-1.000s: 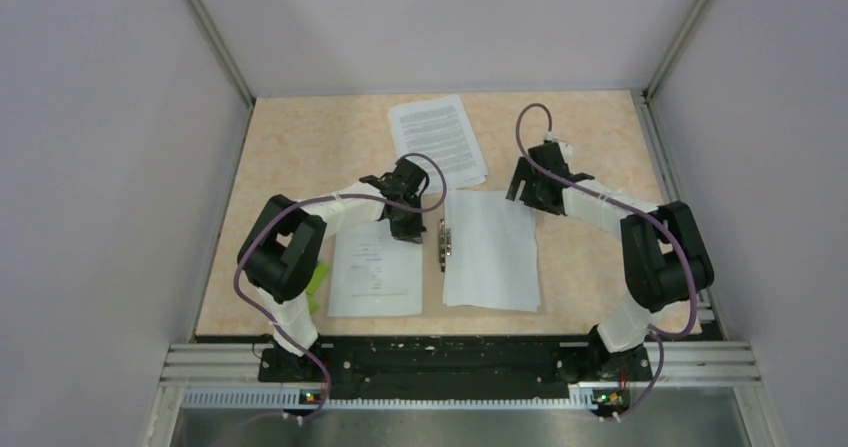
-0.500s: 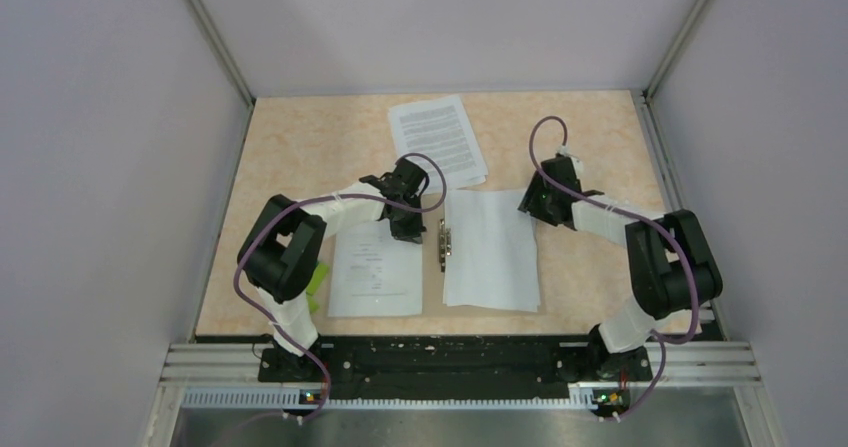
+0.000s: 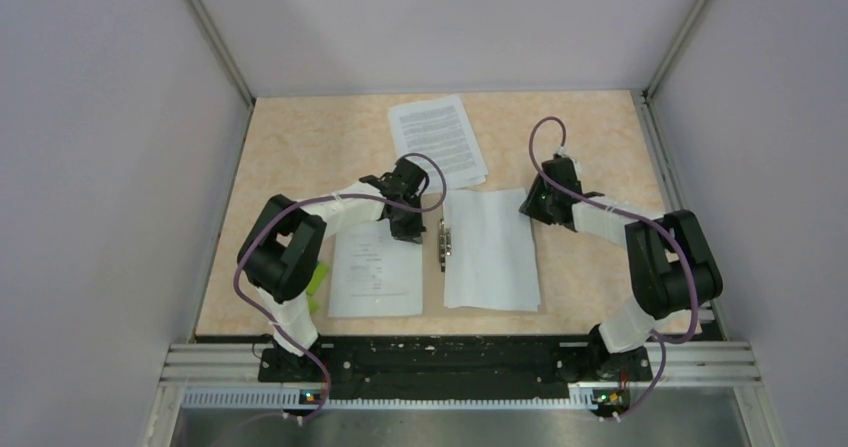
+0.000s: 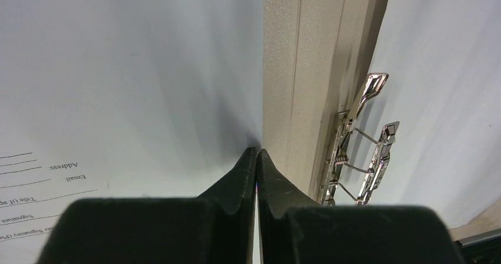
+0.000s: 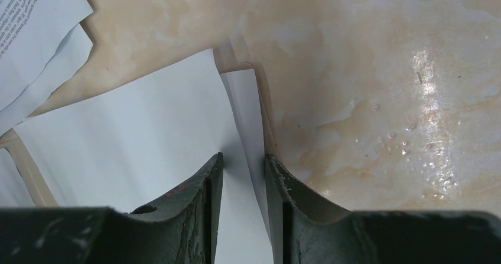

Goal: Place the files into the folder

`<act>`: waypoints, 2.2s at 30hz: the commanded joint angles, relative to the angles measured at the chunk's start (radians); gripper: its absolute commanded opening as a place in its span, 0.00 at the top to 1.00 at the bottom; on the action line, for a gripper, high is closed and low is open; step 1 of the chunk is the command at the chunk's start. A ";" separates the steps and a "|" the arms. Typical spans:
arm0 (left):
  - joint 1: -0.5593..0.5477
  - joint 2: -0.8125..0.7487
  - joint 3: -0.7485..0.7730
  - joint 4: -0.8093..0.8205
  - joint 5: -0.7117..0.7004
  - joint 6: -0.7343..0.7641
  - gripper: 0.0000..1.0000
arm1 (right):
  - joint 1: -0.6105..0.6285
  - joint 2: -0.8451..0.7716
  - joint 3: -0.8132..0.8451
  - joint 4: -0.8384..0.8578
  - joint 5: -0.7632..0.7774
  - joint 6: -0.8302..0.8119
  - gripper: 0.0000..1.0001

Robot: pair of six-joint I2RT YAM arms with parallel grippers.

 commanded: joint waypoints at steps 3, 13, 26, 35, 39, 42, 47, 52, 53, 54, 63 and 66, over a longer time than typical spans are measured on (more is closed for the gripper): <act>-0.006 0.052 -0.016 -0.069 -0.033 0.009 0.94 | 0.022 -0.020 -0.001 0.006 0.020 -0.036 0.69; -0.010 0.048 -0.025 -0.068 -0.030 0.001 0.94 | 0.044 -0.039 -0.023 -0.025 0.102 -0.044 0.77; -0.014 0.033 -0.026 -0.065 -0.028 -0.019 0.92 | 0.045 -0.092 -0.008 -0.072 0.128 -0.087 0.57; -0.004 -0.009 0.163 -0.148 -0.052 -0.008 0.77 | 0.045 -0.076 0.166 -0.094 0.066 -0.164 0.29; 0.050 0.012 0.283 -0.153 -0.094 -0.005 0.65 | 0.044 0.054 0.321 -0.084 -0.080 -0.217 0.22; 0.116 0.055 0.362 -0.116 -0.085 -0.011 0.54 | 0.045 0.187 0.468 -0.077 -0.171 -0.240 0.19; 0.226 0.160 0.493 -0.045 -0.031 0.012 0.39 | 0.044 0.382 0.694 -0.095 -0.218 -0.278 0.17; 0.336 0.294 0.568 0.106 0.144 0.033 0.34 | 0.044 0.569 0.896 -0.116 -0.247 -0.301 0.16; 0.353 0.314 0.569 0.154 0.185 0.033 0.33 | 0.045 0.602 0.930 -0.118 -0.252 -0.299 0.16; 0.368 0.335 0.576 0.190 0.219 0.031 0.32 | 0.044 0.636 0.965 -0.126 -0.255 -0.298 0.16; 0.396 0.517 0.755 0.182 0.279 0.024 0.32 | 0.055 0.812 1.133 -0.175 -0.292 -0.270 0.15; 0.393 0.558 0.787 0.139 0.251 0.001 0.33 | 0.068 0.826 1.132 -0.187 -0.328 -0.258 0.15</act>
